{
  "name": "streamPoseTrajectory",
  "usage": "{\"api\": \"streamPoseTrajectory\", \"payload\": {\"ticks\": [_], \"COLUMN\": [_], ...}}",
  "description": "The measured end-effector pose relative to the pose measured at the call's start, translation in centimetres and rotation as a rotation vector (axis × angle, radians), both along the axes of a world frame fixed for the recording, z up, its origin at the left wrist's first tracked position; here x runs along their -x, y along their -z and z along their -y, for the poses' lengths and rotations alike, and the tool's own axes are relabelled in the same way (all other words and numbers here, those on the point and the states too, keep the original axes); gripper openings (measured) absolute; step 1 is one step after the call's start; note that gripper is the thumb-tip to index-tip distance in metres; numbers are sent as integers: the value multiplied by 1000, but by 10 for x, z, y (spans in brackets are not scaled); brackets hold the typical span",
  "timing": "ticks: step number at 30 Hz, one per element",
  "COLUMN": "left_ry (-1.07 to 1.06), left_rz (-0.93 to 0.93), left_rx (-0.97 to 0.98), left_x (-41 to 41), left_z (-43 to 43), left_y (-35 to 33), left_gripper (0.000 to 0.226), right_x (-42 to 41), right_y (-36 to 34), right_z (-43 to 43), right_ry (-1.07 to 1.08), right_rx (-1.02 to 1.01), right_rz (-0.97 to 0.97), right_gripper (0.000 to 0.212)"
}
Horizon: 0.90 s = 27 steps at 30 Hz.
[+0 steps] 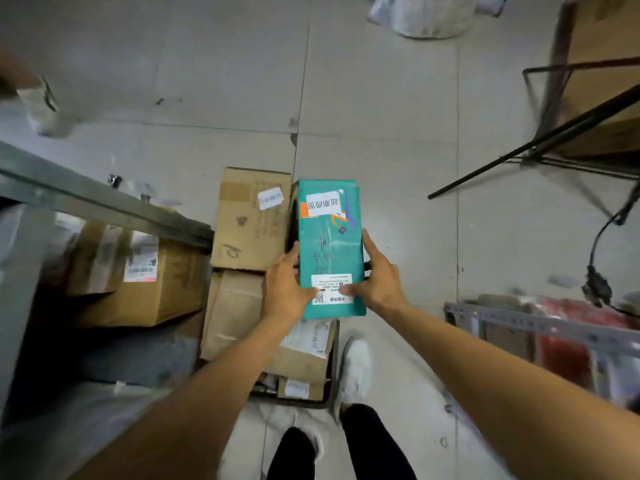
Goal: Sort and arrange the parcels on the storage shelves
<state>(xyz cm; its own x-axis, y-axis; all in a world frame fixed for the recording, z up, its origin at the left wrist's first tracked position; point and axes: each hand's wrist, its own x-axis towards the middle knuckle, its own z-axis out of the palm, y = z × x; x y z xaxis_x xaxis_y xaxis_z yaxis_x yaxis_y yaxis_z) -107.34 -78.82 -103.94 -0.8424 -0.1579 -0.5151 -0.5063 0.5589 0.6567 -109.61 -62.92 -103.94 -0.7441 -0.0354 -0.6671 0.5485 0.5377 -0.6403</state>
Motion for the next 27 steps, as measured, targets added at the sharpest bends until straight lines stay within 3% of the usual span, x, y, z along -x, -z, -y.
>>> {"api": "streamPoseTrajectory", "payload": {"ticks": [5,10,17,24,27], "left_ry": [177,293,408,488,534], "left_rz": [5,49,153,166,152], "left_rx": [173,318,454,509,507], "left_x": [3,17,42,46,47], "left_z": [0,4,13,23,26], "left_y": [45,68,86,83,69], "left_gripper": [67,79,69,71,75], "right_x": [0,15,33,37,41], "right_y": [60,86,112,110,97], "right_z": [14,22,41,45,41], "right_ry": [105,129,156,109,33], "right_rx": [11,44,65,16,-35], "right_rz": [42,30,94,125,131], "right_gripper": [97,96,90,102,97]}}
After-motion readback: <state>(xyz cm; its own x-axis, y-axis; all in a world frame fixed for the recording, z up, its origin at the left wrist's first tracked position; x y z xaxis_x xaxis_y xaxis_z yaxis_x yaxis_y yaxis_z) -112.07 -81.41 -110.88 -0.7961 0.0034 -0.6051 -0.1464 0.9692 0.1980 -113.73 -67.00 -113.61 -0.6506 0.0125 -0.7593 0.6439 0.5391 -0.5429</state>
